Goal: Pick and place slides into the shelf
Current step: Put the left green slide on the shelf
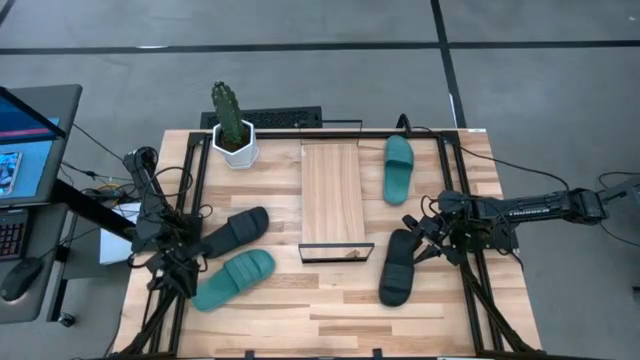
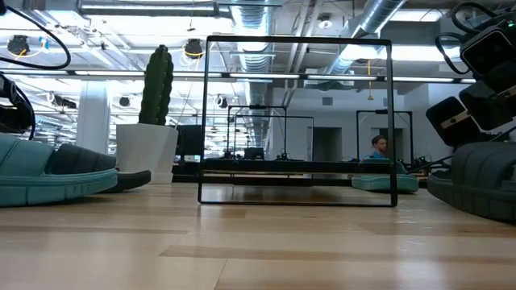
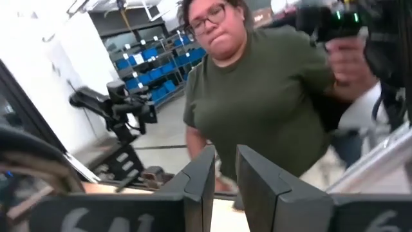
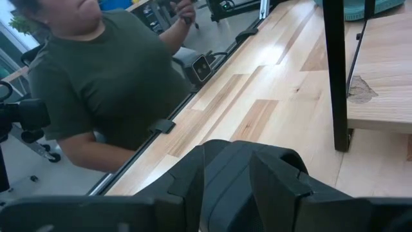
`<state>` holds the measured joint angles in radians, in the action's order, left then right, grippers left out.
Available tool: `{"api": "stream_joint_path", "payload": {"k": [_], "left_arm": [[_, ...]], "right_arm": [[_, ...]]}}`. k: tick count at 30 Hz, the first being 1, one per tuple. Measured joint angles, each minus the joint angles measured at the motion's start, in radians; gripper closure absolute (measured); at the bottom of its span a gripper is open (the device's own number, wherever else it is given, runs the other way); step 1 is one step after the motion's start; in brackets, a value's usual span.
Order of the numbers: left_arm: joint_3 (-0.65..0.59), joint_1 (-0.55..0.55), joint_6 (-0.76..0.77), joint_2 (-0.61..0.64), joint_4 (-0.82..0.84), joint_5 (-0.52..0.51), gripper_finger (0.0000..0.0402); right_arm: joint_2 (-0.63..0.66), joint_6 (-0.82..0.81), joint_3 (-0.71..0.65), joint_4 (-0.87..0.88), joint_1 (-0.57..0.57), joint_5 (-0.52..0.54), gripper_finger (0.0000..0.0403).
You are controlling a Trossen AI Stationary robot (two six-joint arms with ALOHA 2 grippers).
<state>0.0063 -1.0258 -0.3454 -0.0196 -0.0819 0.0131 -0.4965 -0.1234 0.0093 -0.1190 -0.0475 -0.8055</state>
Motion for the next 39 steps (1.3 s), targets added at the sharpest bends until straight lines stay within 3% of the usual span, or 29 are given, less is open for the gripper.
{"api": "stream_joint_path", "payload": {"k": [4,11,14,17,28,39], "left_arm": [[0.0,-0.001,0.246,0.0,-0.022,-0.094,0.0346],[0.0,0.0,0.728,-0.004,-0.014,-0.624,0.0346],[0.0,0.0,0.803,-0.004,-0.014,-0.751,0.0346],[0.0,0.0,0.82,-0.004,-0.014,-0.786,0.0346],[0.0,0.0,0.857,-0.004,-0.012,-0.757,0.0346],[0.0,0.0,0.755,-0.004,-0.007,-0.83,0.0346]], "right_arm": [[0.0,0.0,0.0,0.0,0.0,0.0,0.0289],[0.0,0.0,0.0,0.0,0.0,0.0,0.0289],[0.0,0.0,0.0,0.0,0.0,0.0,0.0289],[0.0,0.0,0.0,0.0,0.0,0.0,0.0289],[0.0,0.0,0.0,0.0,0.0,0.0,0.0289],[0.0,0.0,0.0,0.0,0.0,0.0,0.0289]]}}
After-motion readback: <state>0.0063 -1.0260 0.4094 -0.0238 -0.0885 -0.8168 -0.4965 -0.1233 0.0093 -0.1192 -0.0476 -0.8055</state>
